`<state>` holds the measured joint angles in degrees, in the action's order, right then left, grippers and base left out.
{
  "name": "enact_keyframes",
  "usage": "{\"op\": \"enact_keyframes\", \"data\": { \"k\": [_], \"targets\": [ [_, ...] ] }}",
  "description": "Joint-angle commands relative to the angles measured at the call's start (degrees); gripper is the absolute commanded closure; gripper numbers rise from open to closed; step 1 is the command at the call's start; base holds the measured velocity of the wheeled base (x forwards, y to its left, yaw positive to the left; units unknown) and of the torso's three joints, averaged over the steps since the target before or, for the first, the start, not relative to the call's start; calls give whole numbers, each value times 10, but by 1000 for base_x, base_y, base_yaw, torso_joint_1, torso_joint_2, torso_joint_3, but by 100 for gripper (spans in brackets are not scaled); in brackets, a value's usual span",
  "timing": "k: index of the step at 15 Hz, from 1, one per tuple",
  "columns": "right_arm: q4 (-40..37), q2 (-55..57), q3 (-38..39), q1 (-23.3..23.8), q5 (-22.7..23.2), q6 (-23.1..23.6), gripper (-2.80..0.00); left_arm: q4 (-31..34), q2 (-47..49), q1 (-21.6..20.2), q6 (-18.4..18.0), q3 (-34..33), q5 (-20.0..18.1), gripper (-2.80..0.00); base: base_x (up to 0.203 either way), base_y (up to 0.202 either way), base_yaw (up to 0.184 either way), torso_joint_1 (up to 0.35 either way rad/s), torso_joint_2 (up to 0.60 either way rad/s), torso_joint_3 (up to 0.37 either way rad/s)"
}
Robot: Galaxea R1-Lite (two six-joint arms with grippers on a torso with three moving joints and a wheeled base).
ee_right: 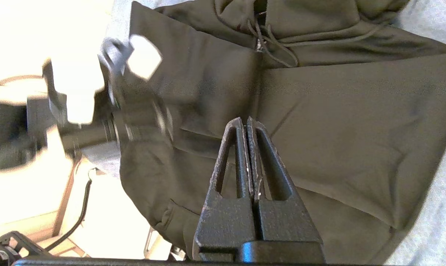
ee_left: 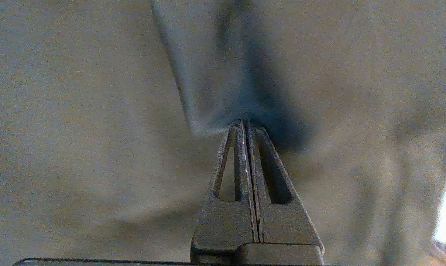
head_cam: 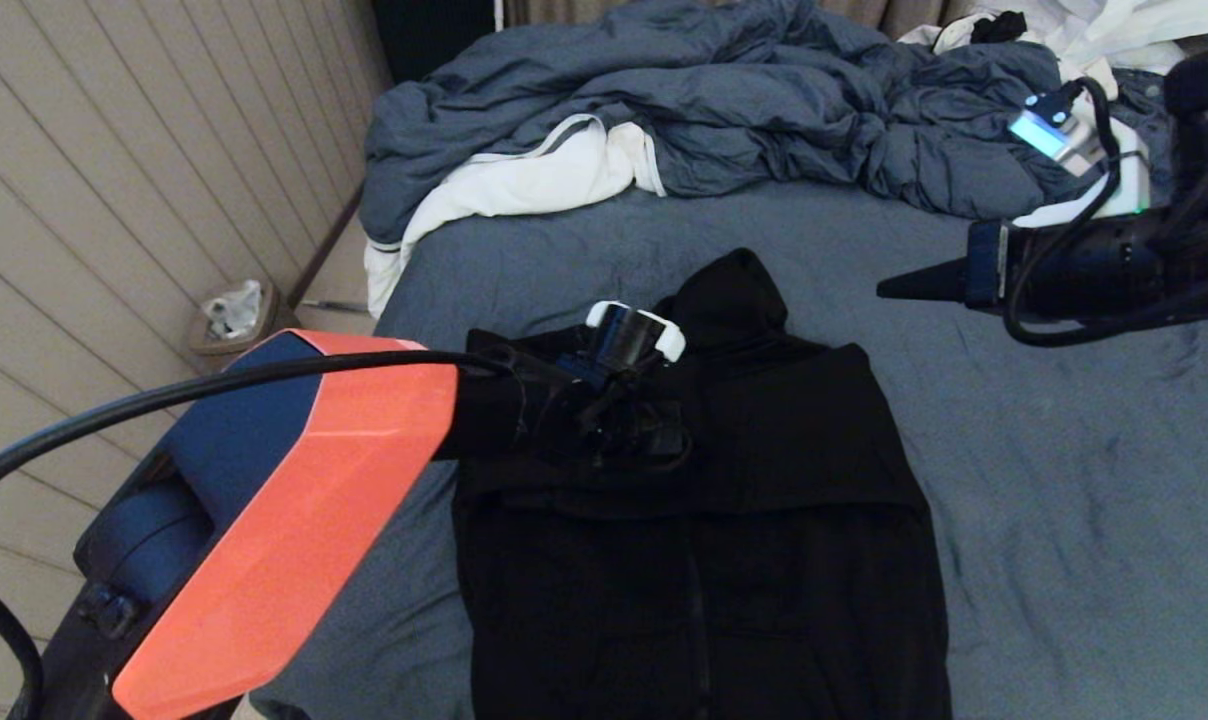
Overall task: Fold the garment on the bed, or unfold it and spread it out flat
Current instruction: Fold the black sweatshirt
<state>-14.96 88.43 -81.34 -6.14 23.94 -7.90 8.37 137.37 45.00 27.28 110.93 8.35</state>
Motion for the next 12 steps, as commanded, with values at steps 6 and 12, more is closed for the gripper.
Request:
{"op": "enact_keyframes", "data": {
  "k": [6,12],
  "targets": [
    [-1,-2,5,-2,1,0,0,-4,-23,92,12,4,11,0,0,0,0,0,0,0],
    [-2,-2,0,0,1,-3,0,16,-116,55,29,-52,28,0,0,0,0,0,0,0]
  ]
}}
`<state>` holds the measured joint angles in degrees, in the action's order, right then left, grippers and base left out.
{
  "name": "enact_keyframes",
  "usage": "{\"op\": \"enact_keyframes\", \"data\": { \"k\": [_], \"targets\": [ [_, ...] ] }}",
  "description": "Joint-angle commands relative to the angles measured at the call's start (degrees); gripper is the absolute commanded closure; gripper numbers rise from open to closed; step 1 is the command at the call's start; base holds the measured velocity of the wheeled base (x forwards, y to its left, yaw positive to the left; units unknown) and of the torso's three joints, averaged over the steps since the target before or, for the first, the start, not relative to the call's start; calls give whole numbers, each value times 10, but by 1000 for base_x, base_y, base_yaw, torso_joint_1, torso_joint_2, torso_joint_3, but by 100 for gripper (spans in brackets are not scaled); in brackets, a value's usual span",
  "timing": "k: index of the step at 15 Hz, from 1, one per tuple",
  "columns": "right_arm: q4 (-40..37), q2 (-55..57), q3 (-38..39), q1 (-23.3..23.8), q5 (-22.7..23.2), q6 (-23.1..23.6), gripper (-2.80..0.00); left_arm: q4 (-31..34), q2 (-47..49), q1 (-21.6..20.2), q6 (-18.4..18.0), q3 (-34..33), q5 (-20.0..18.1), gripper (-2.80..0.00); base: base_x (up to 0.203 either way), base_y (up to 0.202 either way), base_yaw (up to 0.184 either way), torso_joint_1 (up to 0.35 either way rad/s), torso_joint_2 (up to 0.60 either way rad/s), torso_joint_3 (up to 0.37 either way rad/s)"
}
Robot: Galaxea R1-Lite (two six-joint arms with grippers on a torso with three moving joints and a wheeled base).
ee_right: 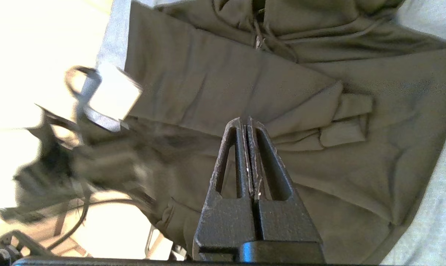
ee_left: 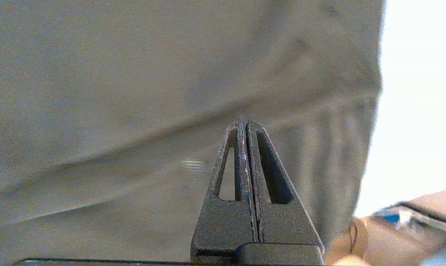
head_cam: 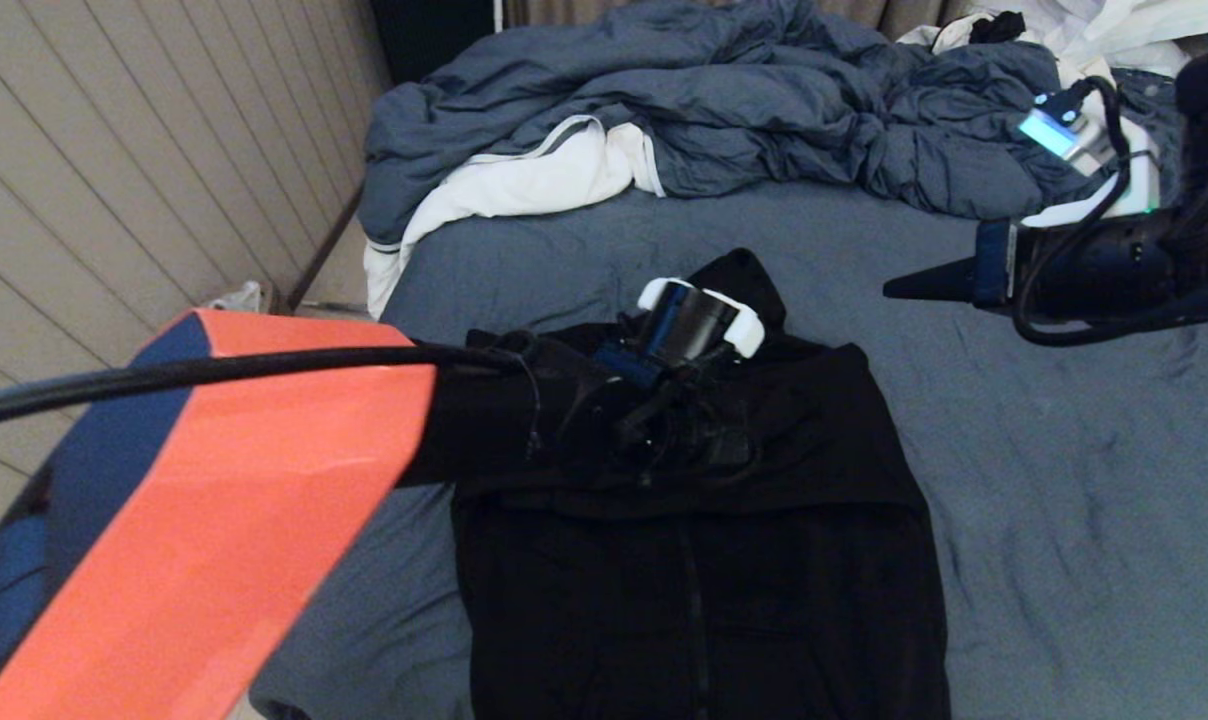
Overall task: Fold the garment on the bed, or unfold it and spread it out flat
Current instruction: Fold the black sweatshirt
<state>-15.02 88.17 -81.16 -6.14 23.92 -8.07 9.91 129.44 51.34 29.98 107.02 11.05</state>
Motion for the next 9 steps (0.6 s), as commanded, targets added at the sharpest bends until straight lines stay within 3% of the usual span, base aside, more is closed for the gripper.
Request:
{"op": "enact_keyframes", "data": {
  "k": [1,4,6,9],
  "targets": [
    [-3,0,-3,1,2,-2,0,3,-69,-25,2,-44,1,0,0,0,0,0,0,0],
    [-8,9,-16,0,2,-15,0,1,-172,-82,3,-180,1,0,0,0,0,0,0,0],
    [-16,27,-35,2,0,-56,0,-23,-240,-129,4,-285,-2,0,0,0,0,0,0,0],
    [-101,36,-50,12,4,-110,0,-89,-314,-186,2,-432,-5,0,0,0,0,0,0,0]
  ]
}}
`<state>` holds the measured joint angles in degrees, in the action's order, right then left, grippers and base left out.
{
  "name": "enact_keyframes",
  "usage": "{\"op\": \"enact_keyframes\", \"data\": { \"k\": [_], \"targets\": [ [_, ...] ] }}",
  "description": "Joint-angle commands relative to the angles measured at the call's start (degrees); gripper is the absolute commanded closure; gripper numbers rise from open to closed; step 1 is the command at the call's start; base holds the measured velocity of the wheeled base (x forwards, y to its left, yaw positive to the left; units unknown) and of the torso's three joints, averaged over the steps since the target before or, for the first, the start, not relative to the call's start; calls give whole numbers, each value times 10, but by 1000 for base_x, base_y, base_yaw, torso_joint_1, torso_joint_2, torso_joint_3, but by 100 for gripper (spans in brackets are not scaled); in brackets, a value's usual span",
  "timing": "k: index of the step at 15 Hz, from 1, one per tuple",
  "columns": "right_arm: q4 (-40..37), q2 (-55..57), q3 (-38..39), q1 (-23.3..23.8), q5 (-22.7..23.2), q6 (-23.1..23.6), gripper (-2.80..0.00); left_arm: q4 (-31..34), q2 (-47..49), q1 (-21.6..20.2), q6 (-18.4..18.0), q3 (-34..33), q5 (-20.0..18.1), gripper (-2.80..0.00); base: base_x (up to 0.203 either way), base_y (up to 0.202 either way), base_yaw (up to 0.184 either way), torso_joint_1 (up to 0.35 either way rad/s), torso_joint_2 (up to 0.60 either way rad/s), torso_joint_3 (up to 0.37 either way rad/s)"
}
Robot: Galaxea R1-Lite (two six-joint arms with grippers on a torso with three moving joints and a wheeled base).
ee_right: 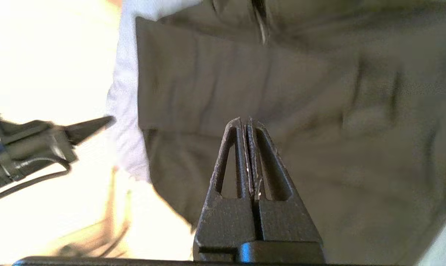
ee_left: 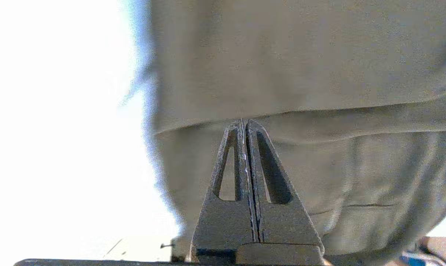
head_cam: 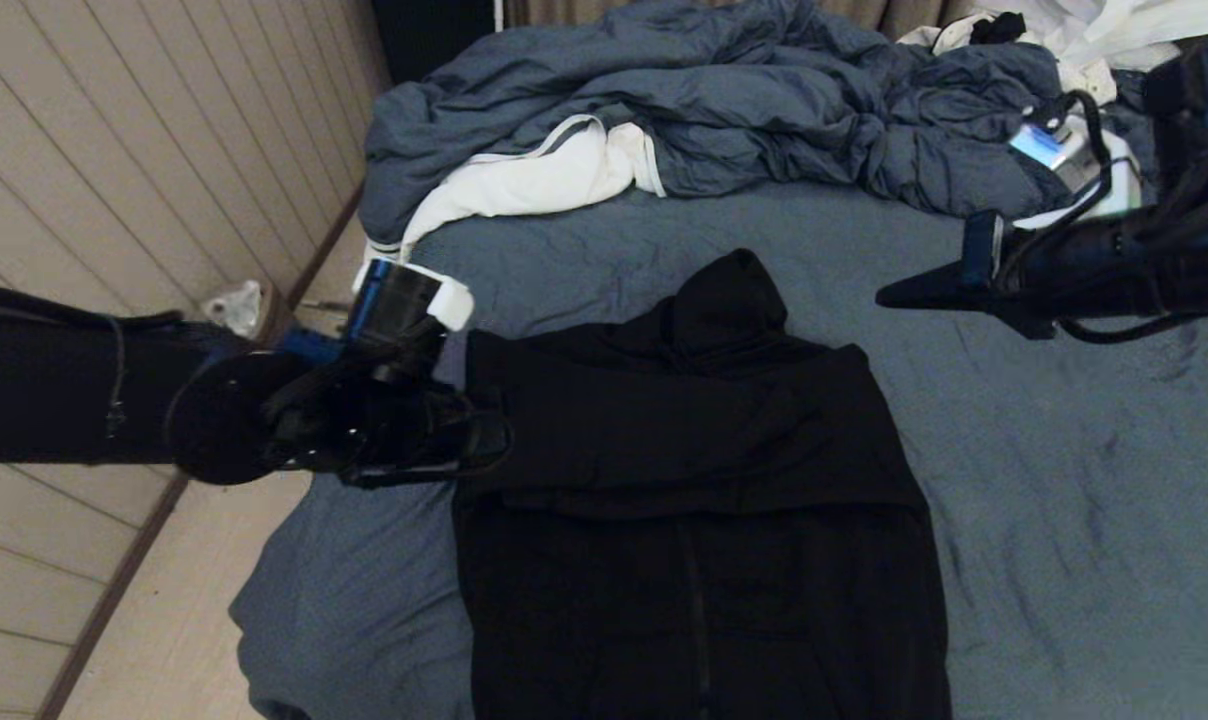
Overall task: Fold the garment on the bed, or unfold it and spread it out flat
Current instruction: Fold the black sweatshirt
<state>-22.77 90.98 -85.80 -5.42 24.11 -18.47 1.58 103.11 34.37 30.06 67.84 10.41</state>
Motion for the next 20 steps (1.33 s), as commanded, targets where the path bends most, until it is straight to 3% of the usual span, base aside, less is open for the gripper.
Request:
{"op": "enact_keyframes", "data": {
  "k": [1,5,7,8,11,13,16,18,20],
  "targets": [
    [-47,5,11,8,2,-12,0,-21,-80,-36,0,-79,-4,0,0,0,0,0,0,0],
    [-59,25,57,68,-5,-6,0,-32,-129,-142,-20,-140,-60,0,0,0,0,0,0,0],
    [-76,34,48,84,-6,-3,0,-25,-131,-209,-54,-144,-127,0,0,0,0,0,0,0],
    [-89,41,37,87,-7,1,0,-11,-130,-227,-83,-145,-162,0,0,0,0,0,0,0],
    [-99,82,8,126,-13,40,0,-2,-110,-233,-145,-134,-193,0,0,0,0,0,0,0],
    [-100,109,-30,142,-45,73,0,32,-87,-234,-166,-80,-195,0,0,0,0,0,0,0],
    [-96,115,-79,141,-139,123,0,160,-70,-237,-166,63,-203,0,0,0,0,0,0,0],
    [-95,122,-111,140,-154,127,0,210,-48,-238,-148,148,-216,0,0,0,0,0,0,0],
    [-89,141,-116,141,-156,128,0,226,-9,-237,-124,188,-224,0,0,0,0,0,0,0]
  ]
}}
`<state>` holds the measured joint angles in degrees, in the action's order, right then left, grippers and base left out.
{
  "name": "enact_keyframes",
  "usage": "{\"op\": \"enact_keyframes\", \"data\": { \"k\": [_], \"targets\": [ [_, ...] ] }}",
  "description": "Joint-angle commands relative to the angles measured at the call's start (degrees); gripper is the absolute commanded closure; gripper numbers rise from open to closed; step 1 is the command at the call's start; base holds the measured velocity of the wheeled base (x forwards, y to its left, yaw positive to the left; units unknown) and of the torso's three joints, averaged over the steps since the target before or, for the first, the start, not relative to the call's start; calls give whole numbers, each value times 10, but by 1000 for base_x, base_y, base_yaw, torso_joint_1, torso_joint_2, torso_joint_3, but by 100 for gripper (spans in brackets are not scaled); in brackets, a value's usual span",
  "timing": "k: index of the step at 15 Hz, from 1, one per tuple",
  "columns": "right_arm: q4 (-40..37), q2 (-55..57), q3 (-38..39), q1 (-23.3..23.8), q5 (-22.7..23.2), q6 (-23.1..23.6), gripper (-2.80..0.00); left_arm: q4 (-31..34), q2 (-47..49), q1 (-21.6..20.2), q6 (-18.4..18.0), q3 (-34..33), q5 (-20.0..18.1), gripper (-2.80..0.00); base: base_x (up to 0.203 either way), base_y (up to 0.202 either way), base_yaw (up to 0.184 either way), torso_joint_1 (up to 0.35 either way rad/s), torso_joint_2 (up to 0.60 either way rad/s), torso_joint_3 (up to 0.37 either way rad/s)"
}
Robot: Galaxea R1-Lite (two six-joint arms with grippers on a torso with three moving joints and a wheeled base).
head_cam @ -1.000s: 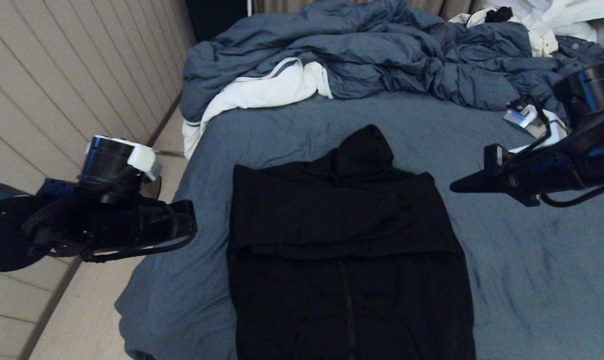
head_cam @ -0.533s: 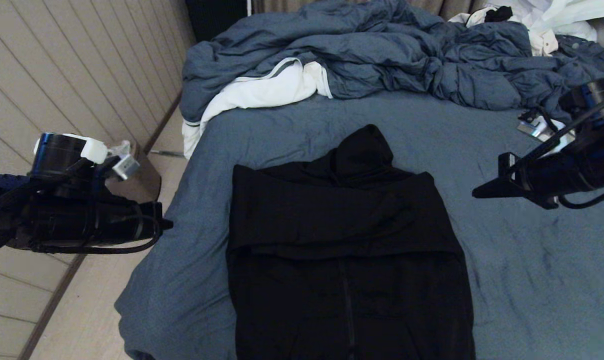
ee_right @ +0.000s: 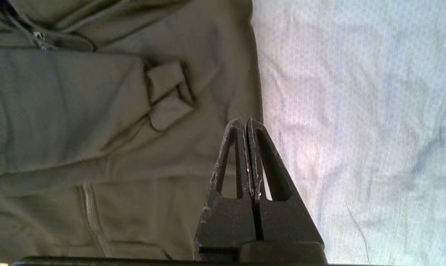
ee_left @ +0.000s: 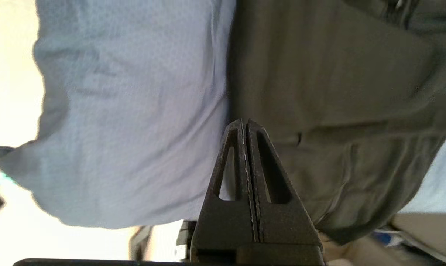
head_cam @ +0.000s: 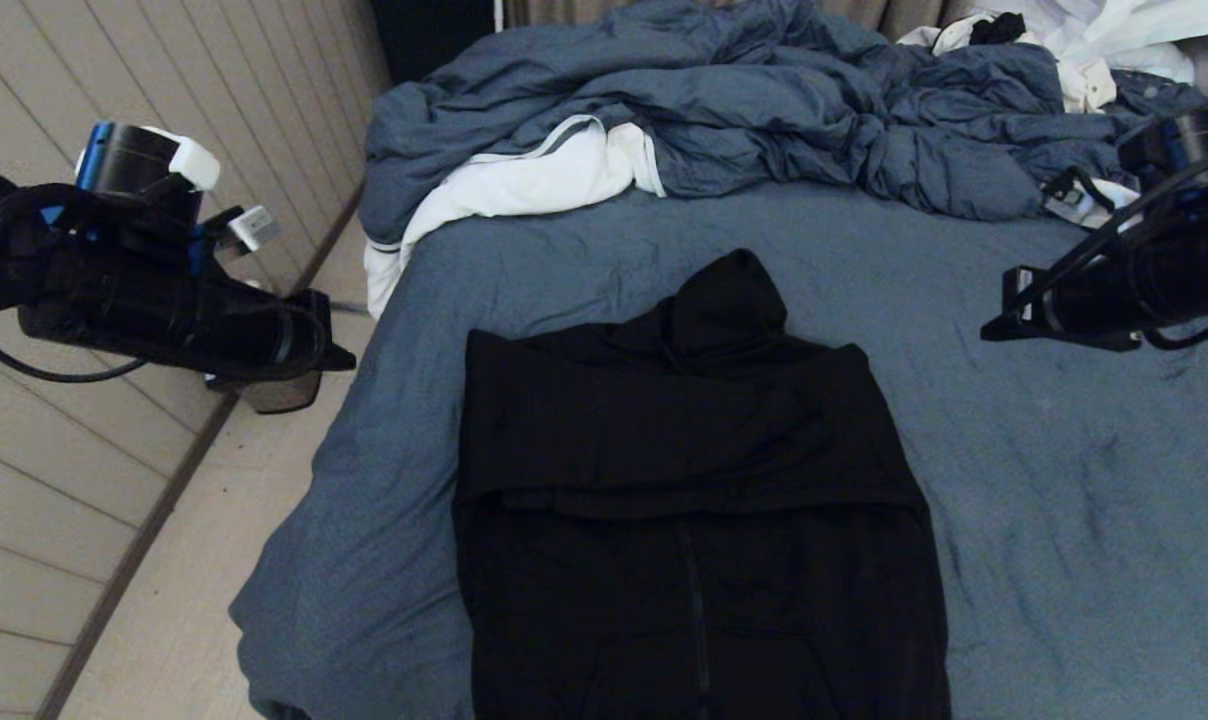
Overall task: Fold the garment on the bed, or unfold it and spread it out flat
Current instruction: Fold the black sweatshirt
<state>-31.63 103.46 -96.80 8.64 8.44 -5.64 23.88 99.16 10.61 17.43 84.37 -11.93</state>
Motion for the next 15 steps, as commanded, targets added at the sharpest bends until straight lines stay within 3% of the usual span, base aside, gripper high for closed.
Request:
{"op": "enact_keyframes", "data": {
  "k": [1,3,7,8,14,15],
  "targets": [
    [14,28,-7,1,-1,0,0,4,38,1,12,25,-2,0,0,0,0,0,0,0],
    [71,54,8,4,-3,2,0,-6,53,3,15,26,0,0,0,0,0,0,0,0],
    [82,57,18,9,-4,10,0,-21,52,2,5,7,3,0,0,0,0,0,0,0],
    [91,63,15,9,-4,11,0,-21,59,2,-9,15,4,-280,0,0,0,0,0,0],
    [175,116,-10,-4,-23,42,0,-83,201,3,-20,114,7,-280,0,0,0,0,0,0],
    [188,118,-11,-3,-21,40,0,-116,221,3,-17,126,6,-280,0,0,0,0,0,0]
  ]
}}
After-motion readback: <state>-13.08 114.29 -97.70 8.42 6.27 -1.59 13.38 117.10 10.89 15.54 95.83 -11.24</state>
